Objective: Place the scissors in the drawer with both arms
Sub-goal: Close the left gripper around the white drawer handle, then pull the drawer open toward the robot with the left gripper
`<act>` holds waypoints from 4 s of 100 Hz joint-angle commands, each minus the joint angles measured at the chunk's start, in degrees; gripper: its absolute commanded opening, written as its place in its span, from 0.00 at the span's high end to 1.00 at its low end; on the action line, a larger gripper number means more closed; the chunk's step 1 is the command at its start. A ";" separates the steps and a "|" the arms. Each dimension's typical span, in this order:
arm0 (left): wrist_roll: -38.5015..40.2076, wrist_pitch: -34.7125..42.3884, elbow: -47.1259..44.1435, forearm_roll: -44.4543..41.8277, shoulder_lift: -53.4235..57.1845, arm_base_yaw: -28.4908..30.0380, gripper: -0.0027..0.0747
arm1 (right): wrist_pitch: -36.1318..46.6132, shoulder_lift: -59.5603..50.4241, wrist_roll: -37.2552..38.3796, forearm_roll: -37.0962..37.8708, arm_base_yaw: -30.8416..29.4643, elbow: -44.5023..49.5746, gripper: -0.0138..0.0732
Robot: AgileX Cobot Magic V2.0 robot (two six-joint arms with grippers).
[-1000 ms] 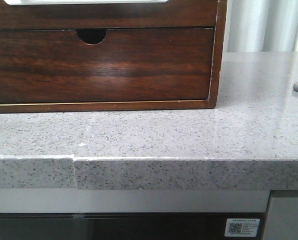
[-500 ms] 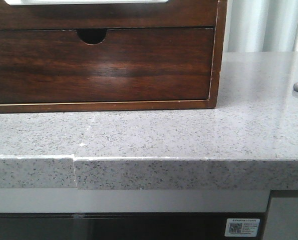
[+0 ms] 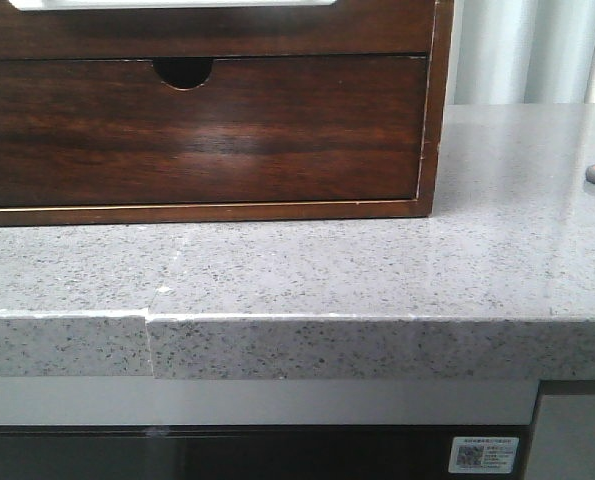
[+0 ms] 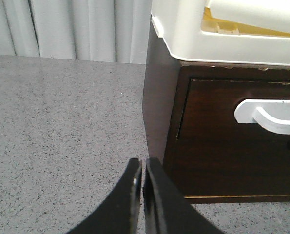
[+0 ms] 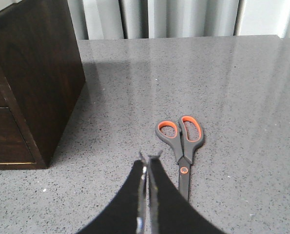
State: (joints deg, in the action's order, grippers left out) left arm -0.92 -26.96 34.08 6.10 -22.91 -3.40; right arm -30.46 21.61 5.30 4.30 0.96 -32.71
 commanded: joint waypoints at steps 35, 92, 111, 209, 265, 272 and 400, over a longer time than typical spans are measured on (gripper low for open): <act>0.03 3.88 1.94 -7.40 -1.15 0.16 0.36 | 6.44 0.99 -0.31 2.05 -0.49 -2.04 0.40; 0.92 5.22 1.94 8.54 -1.15 0.16 0.31 | 7.24 0.99 -0.31 2.05 -0.49 -1.94 0.29; 0.56 3.18 1.94 30.00 -3.76 0.16 0.31 | 7.24 0.99 -0.31 2.05 -0.49 -1.94 0.29; -42.59 -24.40 2.48 100.96 -40.48 0.16 0.57 | 7.24 0.99 -0.31 2.05 -0.49 -1.94 0.29; -45.15 -21.57 8.91 100.94 -44.61 0.24 0.58 | 7.24 0.99 -0.31 2.05 -0.49 -1.94 0.29; -45.27 -21.47 8.91 100.82 -44.61 0.24 0.58 | 7.24 0.99 -0.31 2.05 -0.49 -1.94 0.29; -45.92 -26.84 8.91 98.77 -44.51 0.23 0.90 | 7.24 0.99 -0.31 2.05 -0.49 -1.94 0.29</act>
State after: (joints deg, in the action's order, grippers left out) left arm -45.39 -45.56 40.95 101.20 -68.89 -3.05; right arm -27.71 21.66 5.30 5.37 0.96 -32.71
